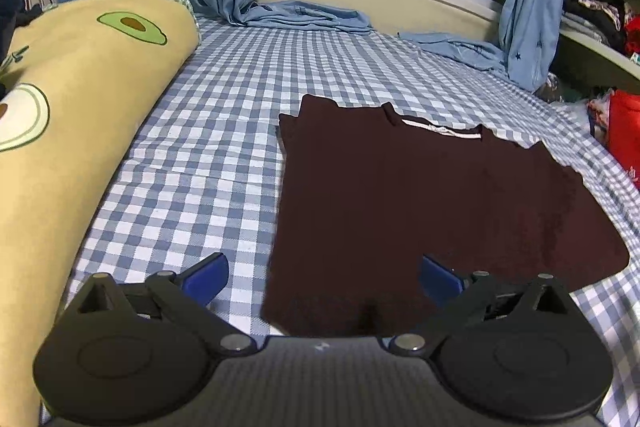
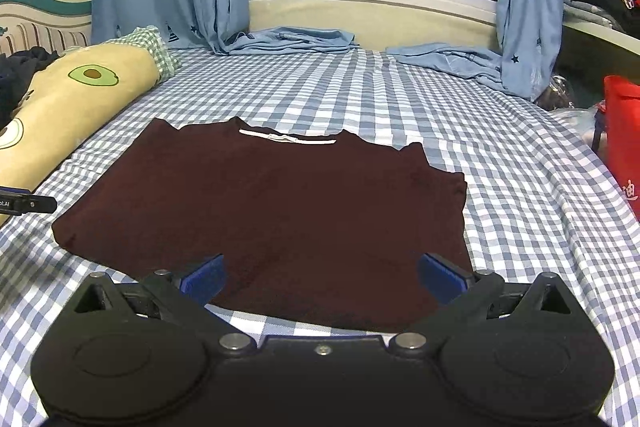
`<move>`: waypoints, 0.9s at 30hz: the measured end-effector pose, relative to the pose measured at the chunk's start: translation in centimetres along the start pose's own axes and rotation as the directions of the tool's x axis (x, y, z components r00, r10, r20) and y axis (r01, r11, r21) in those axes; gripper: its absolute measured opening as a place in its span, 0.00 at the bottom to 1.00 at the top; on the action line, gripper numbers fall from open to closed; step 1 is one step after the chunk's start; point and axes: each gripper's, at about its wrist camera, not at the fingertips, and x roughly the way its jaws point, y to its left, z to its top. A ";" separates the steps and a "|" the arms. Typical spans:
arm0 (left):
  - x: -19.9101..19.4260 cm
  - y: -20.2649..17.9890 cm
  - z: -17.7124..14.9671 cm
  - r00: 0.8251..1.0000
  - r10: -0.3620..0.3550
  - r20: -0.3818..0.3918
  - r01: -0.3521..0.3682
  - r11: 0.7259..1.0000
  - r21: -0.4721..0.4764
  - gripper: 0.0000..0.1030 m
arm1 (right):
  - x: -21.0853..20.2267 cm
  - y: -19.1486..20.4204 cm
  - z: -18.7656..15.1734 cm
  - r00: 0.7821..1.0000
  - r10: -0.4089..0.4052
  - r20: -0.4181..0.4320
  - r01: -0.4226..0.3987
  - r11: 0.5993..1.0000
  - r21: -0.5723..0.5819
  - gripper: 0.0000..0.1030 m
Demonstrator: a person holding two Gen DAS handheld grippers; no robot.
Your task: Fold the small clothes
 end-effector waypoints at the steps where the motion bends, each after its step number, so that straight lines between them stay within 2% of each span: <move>1: 0.2 0.2 0.1 1.000 -0.004 0.002 0.004 1.000 -0.006 0.99 | 0.1 0.0 0.0 1.000 0.000 -0.002 0.000 1.000 0.002 0.99; 9: 2.8 2.3 2.2 0.998 -0.063 0.004 0.063 0.994 -0.094 0.99 | 0.6 -0.1 0.0 1.000 -0.003 -0.010 0.003 1.000 -0.006 0.99; 12: 5.1 3.7 2.7 0.989 -0.148 -0.030 0.140 0.974 -0.176 0.99 | 0.8 0.2 0.0 1.000 0.000 -0.008 -0.001 1.000 -0.019 0.99; 15: 7.4 5.0 2.6 0.978 -0.205 -0.043 0.188 0.949 -0.253 0.99 | 0.9 0.5 0.1 1.000 -0.003 -0.005 0.003 1.000 -0.028 0.99; 17: 8.9 5.9 2.4 0.963 -0.262 -0.056 0.232 0.920 -0.317 0.99 | 1.0 0.4 0.2 1.000 -0.005 0.001 0.005 1.000 -0.024 0.99; 18: 9.7 6.4 2.2 0.950 -0.307 -0.061 0.267 0.897 -0.353 0.99 | 1.1 0.4 0.3 1.000 -0.008 0.001 0.008 1.000 -0.022 0.99; 21: 12.2 7.3 1.2 0.885 -0.463 -0.045 0.392 0.796 -0.462 0.99 | 1.6 0.3 0.5 1.000 -0.013 -0.003 0.013 1.000 -0.020 0.99; 22: 12.5 7.2 1.1 0.877 -0.479 -0.029 0.412 0.783 -0.465 0.99 | 1.7 0.2 0.6 1.000 -0.013 -0.004 0.013 1.000 -0.020 0.99; 27: 14.8 5.6 1.7 0.870 -0.493 -0.016 0.436 0.784 -0.442 0.99 | 2.5 0.0 1.0 1.000 -0.028 -0.014 0.027 0.999 -0.029 0.99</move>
